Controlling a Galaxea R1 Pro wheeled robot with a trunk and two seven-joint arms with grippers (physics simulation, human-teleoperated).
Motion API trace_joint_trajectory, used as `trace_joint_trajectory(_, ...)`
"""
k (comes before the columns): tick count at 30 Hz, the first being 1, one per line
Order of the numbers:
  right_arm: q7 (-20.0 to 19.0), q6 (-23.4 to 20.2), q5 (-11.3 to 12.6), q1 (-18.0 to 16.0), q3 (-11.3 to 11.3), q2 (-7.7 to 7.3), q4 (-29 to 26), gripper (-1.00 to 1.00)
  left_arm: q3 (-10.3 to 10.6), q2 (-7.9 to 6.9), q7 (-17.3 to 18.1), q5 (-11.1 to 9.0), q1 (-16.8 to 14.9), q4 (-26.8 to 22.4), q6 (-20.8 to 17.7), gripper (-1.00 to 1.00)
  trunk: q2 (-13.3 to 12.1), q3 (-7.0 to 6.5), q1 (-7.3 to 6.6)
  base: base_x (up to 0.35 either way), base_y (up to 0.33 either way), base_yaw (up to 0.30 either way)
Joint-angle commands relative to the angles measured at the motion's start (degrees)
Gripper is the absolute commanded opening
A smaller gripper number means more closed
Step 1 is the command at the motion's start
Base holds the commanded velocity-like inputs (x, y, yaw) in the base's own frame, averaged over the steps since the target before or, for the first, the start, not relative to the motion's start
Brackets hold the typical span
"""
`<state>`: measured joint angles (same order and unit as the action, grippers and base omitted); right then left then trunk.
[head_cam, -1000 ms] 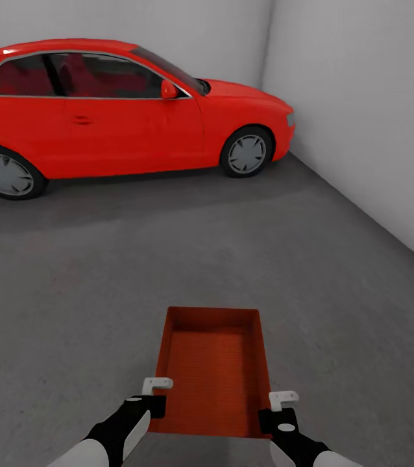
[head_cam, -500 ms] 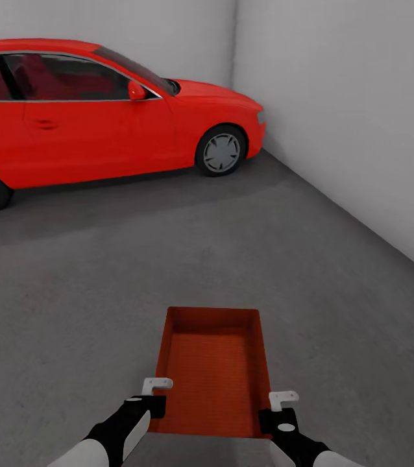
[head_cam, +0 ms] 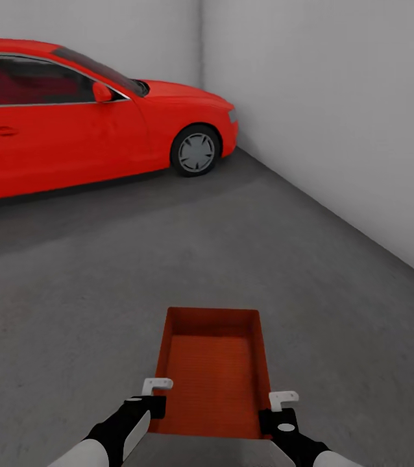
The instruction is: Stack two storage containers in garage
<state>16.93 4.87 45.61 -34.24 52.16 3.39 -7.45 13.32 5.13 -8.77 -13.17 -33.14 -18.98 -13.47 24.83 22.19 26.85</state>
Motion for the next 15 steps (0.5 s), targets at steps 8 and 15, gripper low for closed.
trace_joint_trajectory(8,0.12,-0.30,1.92,-0.03,0.11,-1.11,-0.02,-1.00,2.50,-0.11,-0.28,-0.57,-0.01,-0.36,-0.32,-1.00,0.10,0.09,0.03,0.000,0.000,-0.248)
trace_joint_trajectory(15,0.12,-0.30,1.88,-0.03,0.10,-1.11,-0.02,-1.00,2.50,-0.04,-0.29,-0.60,0.00,-0.36,-0.39,-1.00,0.10,0.09,0.03,0.000,0.000,-0.248)
